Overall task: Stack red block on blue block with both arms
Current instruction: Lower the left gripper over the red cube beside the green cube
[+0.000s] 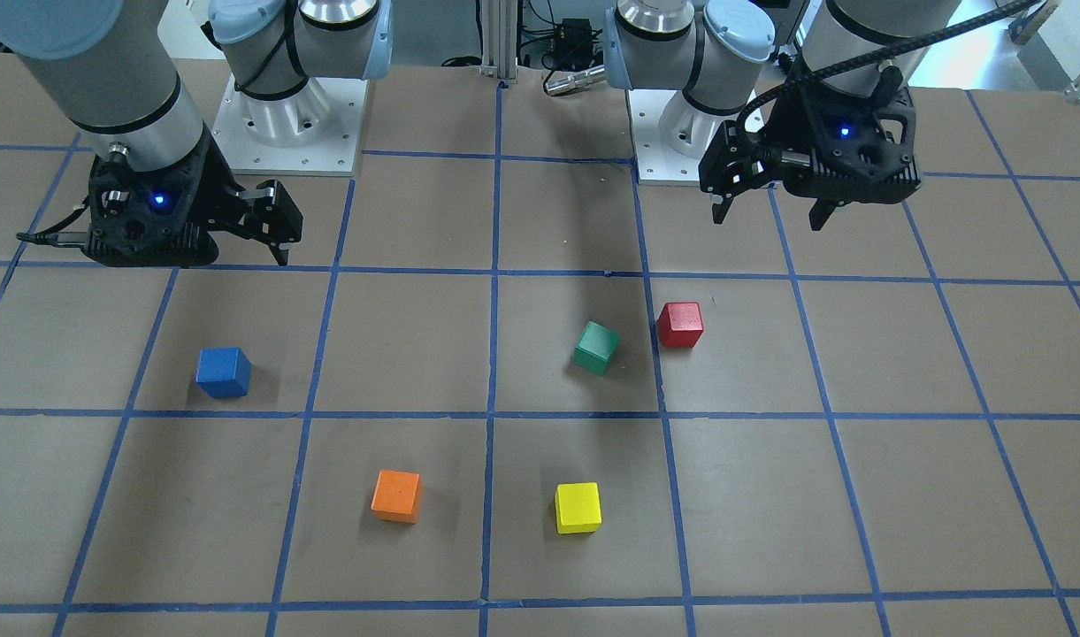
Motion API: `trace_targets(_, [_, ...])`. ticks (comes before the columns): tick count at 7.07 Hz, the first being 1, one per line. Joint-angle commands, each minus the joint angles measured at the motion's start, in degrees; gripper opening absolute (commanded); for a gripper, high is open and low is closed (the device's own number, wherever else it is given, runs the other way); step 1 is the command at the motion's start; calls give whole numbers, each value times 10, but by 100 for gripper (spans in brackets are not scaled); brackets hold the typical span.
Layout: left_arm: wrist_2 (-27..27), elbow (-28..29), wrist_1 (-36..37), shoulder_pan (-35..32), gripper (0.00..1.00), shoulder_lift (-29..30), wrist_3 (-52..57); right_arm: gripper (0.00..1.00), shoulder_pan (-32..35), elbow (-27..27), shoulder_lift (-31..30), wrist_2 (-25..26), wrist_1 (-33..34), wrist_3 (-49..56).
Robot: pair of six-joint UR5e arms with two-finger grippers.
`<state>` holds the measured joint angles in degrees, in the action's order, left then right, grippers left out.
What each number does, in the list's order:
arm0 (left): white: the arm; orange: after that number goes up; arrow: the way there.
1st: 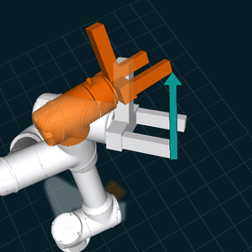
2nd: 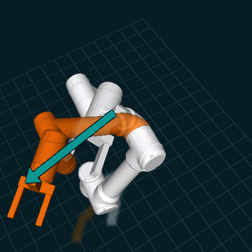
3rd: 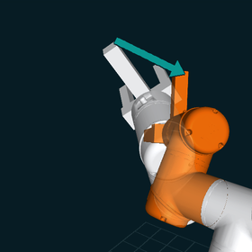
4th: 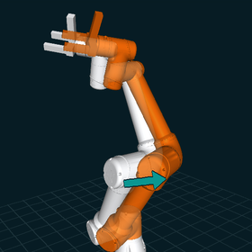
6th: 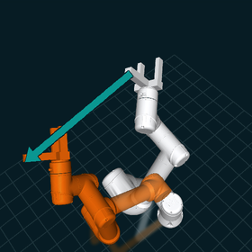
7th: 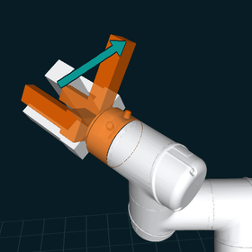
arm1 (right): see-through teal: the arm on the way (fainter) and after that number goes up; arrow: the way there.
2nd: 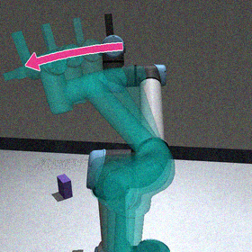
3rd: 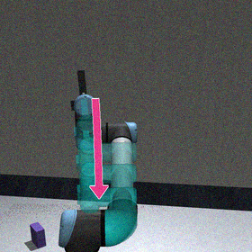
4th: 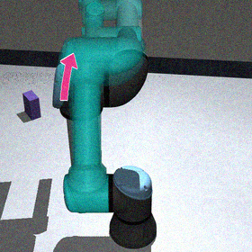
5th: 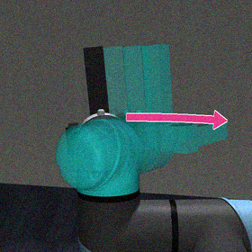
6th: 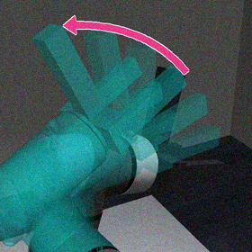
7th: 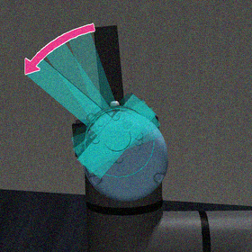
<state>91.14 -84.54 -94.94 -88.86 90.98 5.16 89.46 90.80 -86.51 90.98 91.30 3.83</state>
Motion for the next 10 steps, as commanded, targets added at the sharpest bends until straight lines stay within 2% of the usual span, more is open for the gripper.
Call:
trace_targets(1, [4, -1, 0, -3, 100, 6, -2, 100, 0, 1, 0, 0, 0, 0])
trace_targets(9, [1, -4, -9, -5, 100, 2, -3, 100, 0, 2, 0, 0, 0, 0])
trace_targets(10, [-1, -25, -5, -5, 100, -5, 5, 100, 0, 3, 0, 1, 1, 0])
